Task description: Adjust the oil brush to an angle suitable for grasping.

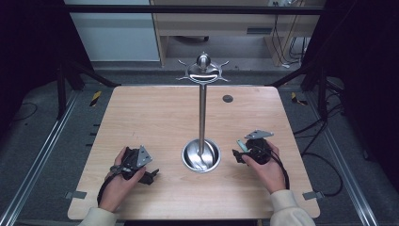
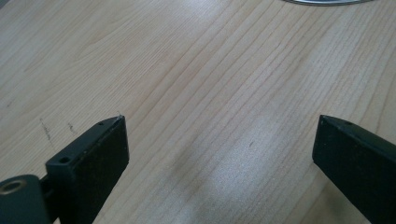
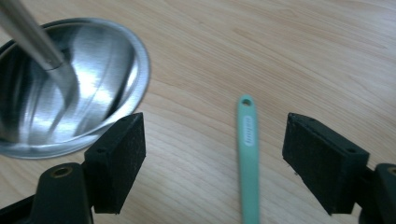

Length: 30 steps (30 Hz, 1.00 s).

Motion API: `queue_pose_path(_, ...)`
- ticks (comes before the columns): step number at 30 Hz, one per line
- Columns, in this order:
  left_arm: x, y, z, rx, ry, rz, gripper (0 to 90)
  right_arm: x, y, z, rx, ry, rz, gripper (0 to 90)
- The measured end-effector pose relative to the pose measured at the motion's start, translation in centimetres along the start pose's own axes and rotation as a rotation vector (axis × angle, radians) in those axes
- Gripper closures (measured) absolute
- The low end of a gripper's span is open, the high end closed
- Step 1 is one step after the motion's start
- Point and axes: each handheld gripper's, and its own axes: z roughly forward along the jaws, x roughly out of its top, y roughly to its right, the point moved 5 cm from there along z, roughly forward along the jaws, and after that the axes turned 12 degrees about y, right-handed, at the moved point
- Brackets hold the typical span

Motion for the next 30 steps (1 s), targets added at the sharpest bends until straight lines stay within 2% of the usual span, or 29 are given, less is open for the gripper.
queue_pose_path(2,0.0,0.0,0.0,0.002,0.001,0.0,3.3,0.0,-0.6,0.2,0.023,-0.012,-0.035,28.2)
queue_pose_path(4,0.0,0.0,0.0,0.0,0.0,0.002,3.3,-0.1,-0.9,0.3,0.028,-0.02,-0.048,30.0)
queue_pose_path(6,0.0,0.0,0.0,0.001,0.0,0.003,3.3,-0.2,-1.4,0.4,0.052,-0.034,-0.072,34.8)
queue_pose_path(8,0.0,0.0,0.0,0.001,0.0,0.003,3.3,-0.2,-1.7,0.5,0.065,-0.034,-0.069,37.6)
queue_pose_path(12,0.0,0.0,0.0,-0.001,0.0,0.004,3.3,-0.3,-1.8,0.6,0.069,-0.04,-0.097,47.9)
queue_pose_path(13,0.0,0.0,0.0,-0.001,0.0,0.004,3.3,-0.3,-1.8,0.6,0.069,-0.04,-0.097,47.9)
queue_pose_path(15,0.0,0.1,0.1,-0.002,0.0,0.005,3.3,-0.5,-1.8,0.6,0.065,-0.051,-0.119,57.5)
queue_pose_path(16,0.0,0.1,0.1,-0.002,0.0,0.005,3.3,-0.5,-1.8,0.6,0.065,-0.051,-0.119,57.5)
queue_pose_path(17,0.0,0.0,0.1,-0.001,0.0,0.005,3.3,-0.6,-1.8,0.7,0.065,-0.055,-0.13,61.5)
queue_pose_path(18,0.0,0.0,0.0,0.0,0.0,0.005,3.4,-0.7,-1.8,0.7,0.05,-0.067,-0.168,70.1)
queue_pose_path(19,0.0,0.0,0.0,0.0,0.0,0.005,3.3,-0.7,-1.8,0.7,0.05,-0.067,-0.168,70.1)
queue_pose_path(21,0.0,0.0,0.0,0.0,-0.001,0.005,3.3,-0.8,-1.8,0.8,0.037,-0.077,-0.194,77.3)
queue_pose_path(22,0.0,0.1,0.1,-0.001,-0.001,0.005,3.3,-0.9,-1.6,0.8,0.03,-0.082,-0.201,84.4)
queue_pose_path(25,0.0,0.1,0.1,-0.001,0.002,0.006,3.3,-1.1,-1.2,0.8,0.011,-0.093,-0.19,89.5)
queue_pose_path(30,0.0,0.1,0.1,-0.001,0.002,0.006,3.3,-1.7,-0.4,0.9,-0.013,-0.129,-0.143,90.0)
